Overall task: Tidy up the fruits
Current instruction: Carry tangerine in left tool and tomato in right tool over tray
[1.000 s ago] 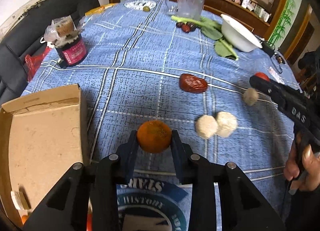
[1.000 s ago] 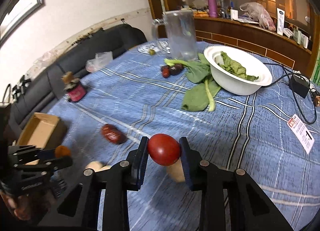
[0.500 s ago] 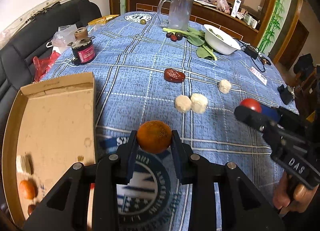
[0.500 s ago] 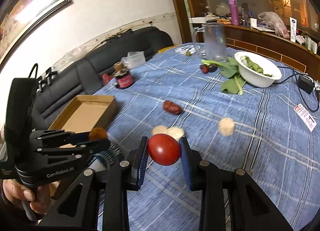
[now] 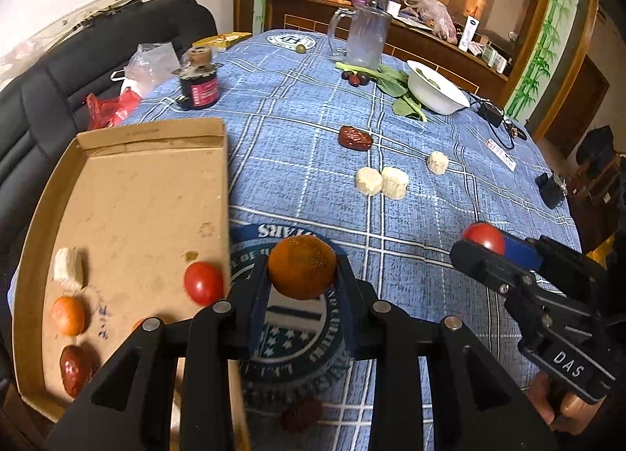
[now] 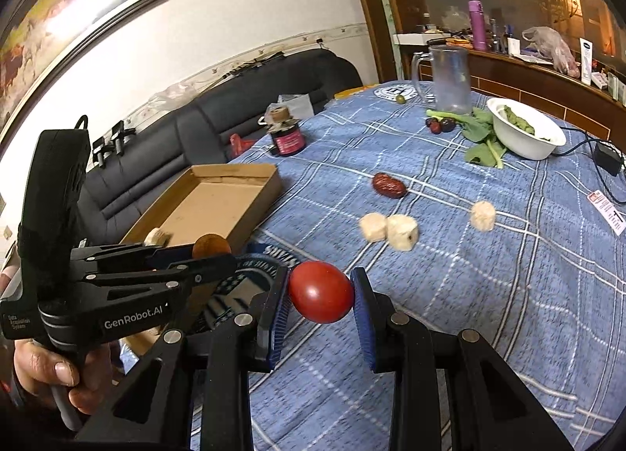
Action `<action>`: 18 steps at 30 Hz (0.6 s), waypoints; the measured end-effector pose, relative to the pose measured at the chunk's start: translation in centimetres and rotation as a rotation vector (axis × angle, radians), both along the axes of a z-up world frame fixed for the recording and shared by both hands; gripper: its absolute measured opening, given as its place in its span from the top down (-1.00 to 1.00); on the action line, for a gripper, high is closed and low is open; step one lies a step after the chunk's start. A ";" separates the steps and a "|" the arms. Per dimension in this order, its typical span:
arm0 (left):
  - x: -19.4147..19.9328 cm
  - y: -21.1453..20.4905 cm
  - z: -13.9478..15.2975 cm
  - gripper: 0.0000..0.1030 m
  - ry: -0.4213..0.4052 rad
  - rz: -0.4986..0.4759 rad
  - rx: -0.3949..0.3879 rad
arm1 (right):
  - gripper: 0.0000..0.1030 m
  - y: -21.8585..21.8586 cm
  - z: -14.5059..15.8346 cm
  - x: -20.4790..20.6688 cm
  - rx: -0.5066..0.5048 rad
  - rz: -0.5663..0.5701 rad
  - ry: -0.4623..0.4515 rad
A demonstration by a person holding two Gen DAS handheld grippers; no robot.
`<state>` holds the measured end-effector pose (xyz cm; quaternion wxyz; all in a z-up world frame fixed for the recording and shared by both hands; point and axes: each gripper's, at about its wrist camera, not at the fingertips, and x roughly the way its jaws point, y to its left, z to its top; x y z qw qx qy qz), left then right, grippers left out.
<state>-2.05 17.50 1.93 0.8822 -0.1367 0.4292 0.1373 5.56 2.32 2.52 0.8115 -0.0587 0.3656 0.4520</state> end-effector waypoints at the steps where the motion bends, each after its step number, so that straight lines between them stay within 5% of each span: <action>1: -0.4 0.1 0.0 0.43 -0.003 0.006 0.000 | 0.40 0.1 0.0 -0.2 0.000 0.003 0.000; 18: -4.4 2.2 0.7 0.43 -0.038 0.080 0.032 | 0.40 2.3 0.4 -3.8 -0.017 0.065 -0.018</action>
